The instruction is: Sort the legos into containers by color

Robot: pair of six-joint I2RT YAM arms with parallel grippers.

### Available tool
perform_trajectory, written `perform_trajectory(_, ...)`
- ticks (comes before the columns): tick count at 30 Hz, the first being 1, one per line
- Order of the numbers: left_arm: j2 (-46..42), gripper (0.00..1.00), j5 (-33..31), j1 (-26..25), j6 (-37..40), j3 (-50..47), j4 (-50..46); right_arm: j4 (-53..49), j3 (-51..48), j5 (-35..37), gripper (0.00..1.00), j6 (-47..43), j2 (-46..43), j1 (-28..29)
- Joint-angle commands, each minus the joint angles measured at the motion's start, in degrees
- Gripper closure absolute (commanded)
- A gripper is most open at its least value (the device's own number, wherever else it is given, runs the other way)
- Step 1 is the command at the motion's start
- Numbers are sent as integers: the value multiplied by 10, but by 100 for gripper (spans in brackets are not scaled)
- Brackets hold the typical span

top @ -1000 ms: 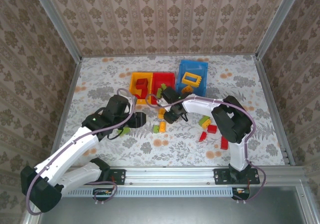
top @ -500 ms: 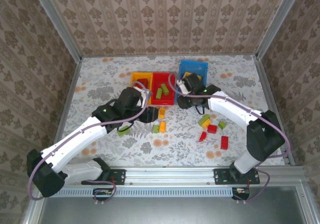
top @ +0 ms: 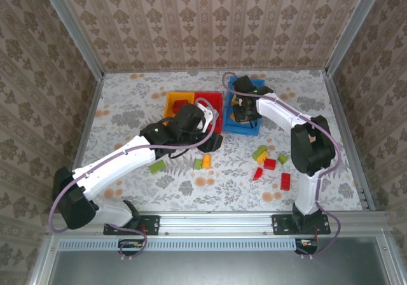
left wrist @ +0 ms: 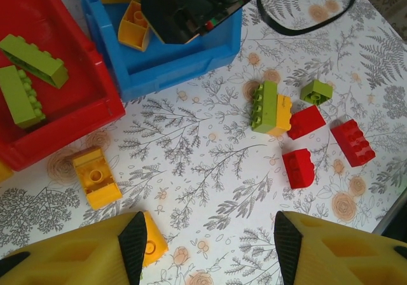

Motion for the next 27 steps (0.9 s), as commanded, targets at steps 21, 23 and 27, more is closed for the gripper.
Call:
perform_trajectory(21,-98,40,-94,63,-86,-91,-107,53,-117,41,40,4,-221,64)
perform_trajectory(23,-113,40,-112,85,-126,-108,-143,99,-173,27,39,-10,-268,89)
perform_trajectory(27,-140,40,-143,143,-242,-151,-232,202,-277,-56,33,-50,-341,160)
